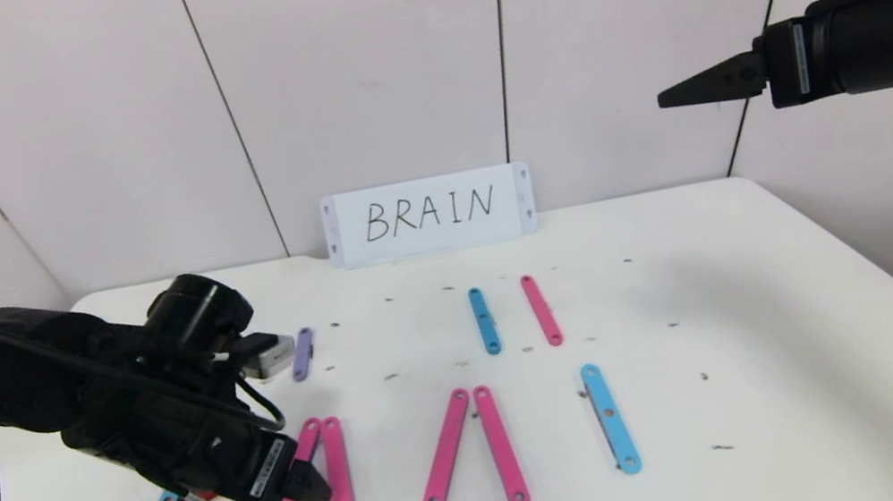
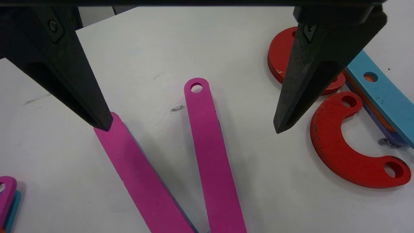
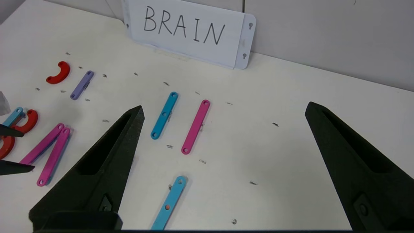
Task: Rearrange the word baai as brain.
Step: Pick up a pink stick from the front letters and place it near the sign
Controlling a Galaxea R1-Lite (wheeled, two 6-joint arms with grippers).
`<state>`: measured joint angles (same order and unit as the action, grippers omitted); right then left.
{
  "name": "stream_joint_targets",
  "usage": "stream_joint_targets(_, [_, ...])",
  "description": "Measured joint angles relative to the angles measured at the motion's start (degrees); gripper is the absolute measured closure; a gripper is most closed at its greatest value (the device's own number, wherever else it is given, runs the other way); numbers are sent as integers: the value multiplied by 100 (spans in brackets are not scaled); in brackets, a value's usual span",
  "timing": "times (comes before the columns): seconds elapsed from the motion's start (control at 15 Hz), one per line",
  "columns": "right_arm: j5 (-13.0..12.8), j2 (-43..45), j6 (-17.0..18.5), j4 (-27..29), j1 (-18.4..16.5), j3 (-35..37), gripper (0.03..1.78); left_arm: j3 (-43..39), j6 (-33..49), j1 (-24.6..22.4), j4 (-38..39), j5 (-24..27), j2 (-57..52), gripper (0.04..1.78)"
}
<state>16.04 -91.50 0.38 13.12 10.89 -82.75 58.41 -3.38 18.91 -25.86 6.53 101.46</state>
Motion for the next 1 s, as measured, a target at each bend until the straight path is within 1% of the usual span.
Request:
stream_joint_targets(0.27, [2, -23, -2, 0, 0, 0, 7, -4, -12, 0, 0, -111, 146, 7])
stream_joint_targets(0.4, [0, -30, -2, -2, 0, -5, 7, -4, -4, -2, 0, -255, 217, 7])
stream_joint_targets(1.0, [2, -65, -5, -9, 0, -5, 7, -4, -1, 9, 0, -288, 377, 7])
